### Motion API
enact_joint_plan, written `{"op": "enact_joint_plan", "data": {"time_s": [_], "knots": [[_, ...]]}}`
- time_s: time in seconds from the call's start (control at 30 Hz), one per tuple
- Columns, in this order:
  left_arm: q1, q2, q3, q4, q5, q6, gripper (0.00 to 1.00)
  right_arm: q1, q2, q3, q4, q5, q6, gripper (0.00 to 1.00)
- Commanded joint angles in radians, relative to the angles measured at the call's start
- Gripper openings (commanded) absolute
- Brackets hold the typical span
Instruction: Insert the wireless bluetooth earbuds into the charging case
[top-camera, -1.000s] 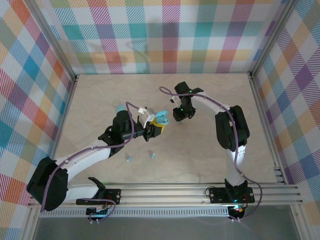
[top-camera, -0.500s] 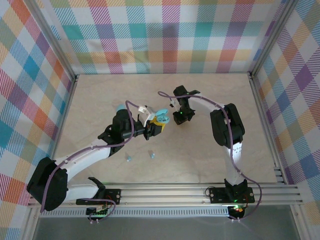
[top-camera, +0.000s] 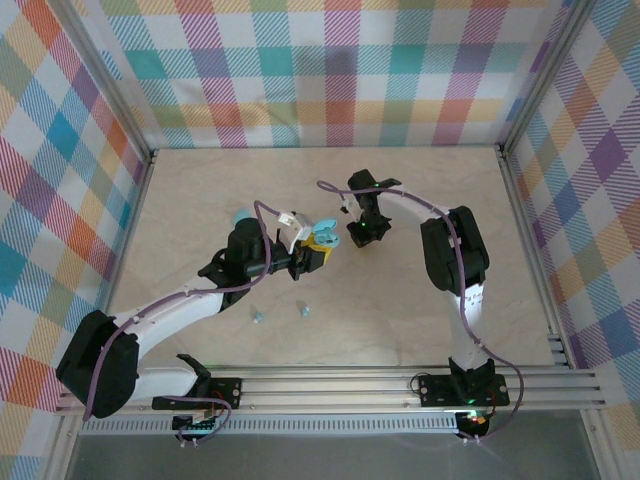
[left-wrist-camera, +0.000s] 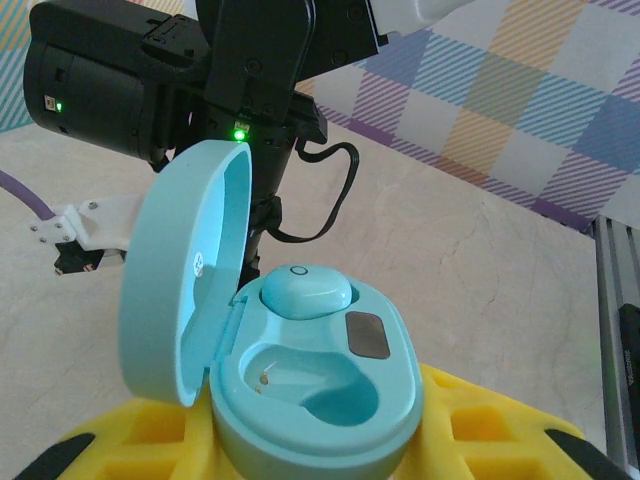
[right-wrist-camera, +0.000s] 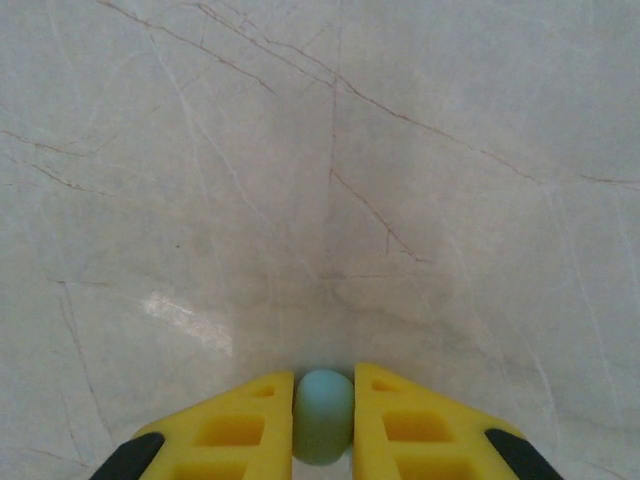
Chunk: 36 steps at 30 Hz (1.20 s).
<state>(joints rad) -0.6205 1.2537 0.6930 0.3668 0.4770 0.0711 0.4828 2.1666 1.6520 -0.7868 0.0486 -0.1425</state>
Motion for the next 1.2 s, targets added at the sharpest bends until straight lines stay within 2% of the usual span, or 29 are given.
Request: {"op": "enact_joint_plan", "data": {"time_s": [0.0, 0.2, 0.5, 0.8, 1.17], "knots": [[-0.015, -0.011, 0.021, 0.031, -0.005, 0.015, 0.0, -0.001, -0.05, 0.022, -0.02, -0.041, 0.032, 0.17], [-0.015, -0.026, -0.018, 0.084, -0.009, 0.044, 0.0, -0.001, -0.145, -0.003, -0.029, -0.081, 0.123, 0.17], [-0.015, -0.054, -0.079, 0.195, 0.0, 0.0, 0.0, -0.003, -0.365, -0.127, -0.029, -0.094, 0.216, 0.16], [-0.03, -0.035, -0.147, 0.379, -0.013, -0.008, 0.0, -0.001, -0.567, -0.189, -0.027, -0.14, 0.334, 0.14], [-0.031, -0.005, -0.069, 0.309, 0.01, 0.03, 0.0, 0.022, -0.801, -0.25, 0.038, -0.211, 0.414, 0.15]]}}
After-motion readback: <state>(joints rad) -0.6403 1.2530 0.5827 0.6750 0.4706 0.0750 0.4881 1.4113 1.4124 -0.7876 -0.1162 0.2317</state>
